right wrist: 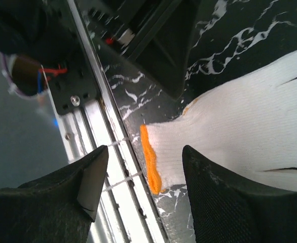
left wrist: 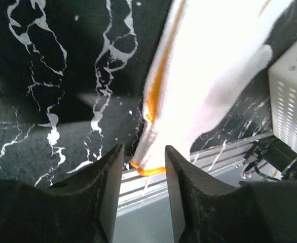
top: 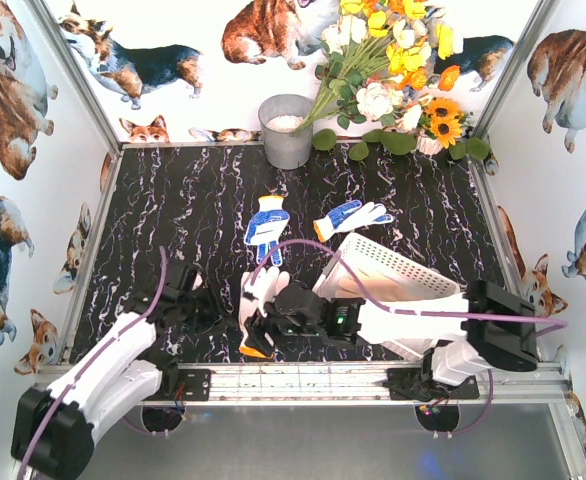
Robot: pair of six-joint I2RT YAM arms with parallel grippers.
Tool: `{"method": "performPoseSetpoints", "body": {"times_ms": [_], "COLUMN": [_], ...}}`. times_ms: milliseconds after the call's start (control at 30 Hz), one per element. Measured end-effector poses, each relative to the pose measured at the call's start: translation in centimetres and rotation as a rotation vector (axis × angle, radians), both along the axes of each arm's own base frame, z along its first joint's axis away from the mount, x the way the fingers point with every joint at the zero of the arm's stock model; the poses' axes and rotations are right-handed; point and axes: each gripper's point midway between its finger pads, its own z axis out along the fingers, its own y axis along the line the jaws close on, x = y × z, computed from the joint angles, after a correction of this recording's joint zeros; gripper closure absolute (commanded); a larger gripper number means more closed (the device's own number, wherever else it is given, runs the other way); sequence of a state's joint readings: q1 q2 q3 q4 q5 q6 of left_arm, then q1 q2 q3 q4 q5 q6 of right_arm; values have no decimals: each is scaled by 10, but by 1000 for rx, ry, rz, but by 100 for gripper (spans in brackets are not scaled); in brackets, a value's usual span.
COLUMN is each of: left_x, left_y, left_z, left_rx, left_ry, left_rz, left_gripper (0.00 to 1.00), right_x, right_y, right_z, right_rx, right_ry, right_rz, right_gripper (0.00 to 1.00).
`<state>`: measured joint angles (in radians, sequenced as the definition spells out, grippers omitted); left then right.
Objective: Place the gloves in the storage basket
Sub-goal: Pair the glove with the glove.
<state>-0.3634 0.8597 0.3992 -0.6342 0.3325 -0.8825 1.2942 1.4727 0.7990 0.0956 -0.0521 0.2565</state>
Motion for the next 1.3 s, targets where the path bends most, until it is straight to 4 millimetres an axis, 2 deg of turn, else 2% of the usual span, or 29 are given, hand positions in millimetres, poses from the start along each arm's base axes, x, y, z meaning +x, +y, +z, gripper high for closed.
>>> {"method": "performPoseSetpoints", "body": {"times_ms": [67, 167, 300, 400, 533, 700, 833, 1033, 1200, 1300], "left_x": [-1, 1, 3, -1, -6, -11, -24, -36, -49, -56], "left_y": [0, -5, -18, -32, -47, -68, -78, -82, -82, -82], "left_z": [10, 23, 31, 31, 31, 32, 20, 8, -6, -13], "left_rx": [-14, -48, -80, -89, -99, -133, -138, -108, -94, -88], "left_ry": [-26, -56, -54, -53, -59, -83, -62, -43, -20, -8], "left_rz": [3, -6, -57, -132, -189, -229, -250, -262, -265, -266], "left_gripper": [56, 54, 61, 67, 75, 79, 80, 82, 82, 81], "right_x": [4, 9, 12, 14, 18, 27, 31, 31, 31, 31], "right_y": [-1, -2, -11, -24, -41, -68, -82, -82, -73, -66], "right_z": [14, 21, 11, -2, -12, -20, -30, -48, -62, -68], "right_rx": [39, 67, 42, 7, -30, -68, -105, -154, -200, -211], "right_ry": [17, 76, 197, 310, 377, 425, 433, 436, 444, 448], "right_rz": [-54, -147, -289, -439, -584, -766, -851, -875, -869, -857], "right_gripper": [37, 38, 46, 48, 52, 56, 63, 64, 64, 67]}}
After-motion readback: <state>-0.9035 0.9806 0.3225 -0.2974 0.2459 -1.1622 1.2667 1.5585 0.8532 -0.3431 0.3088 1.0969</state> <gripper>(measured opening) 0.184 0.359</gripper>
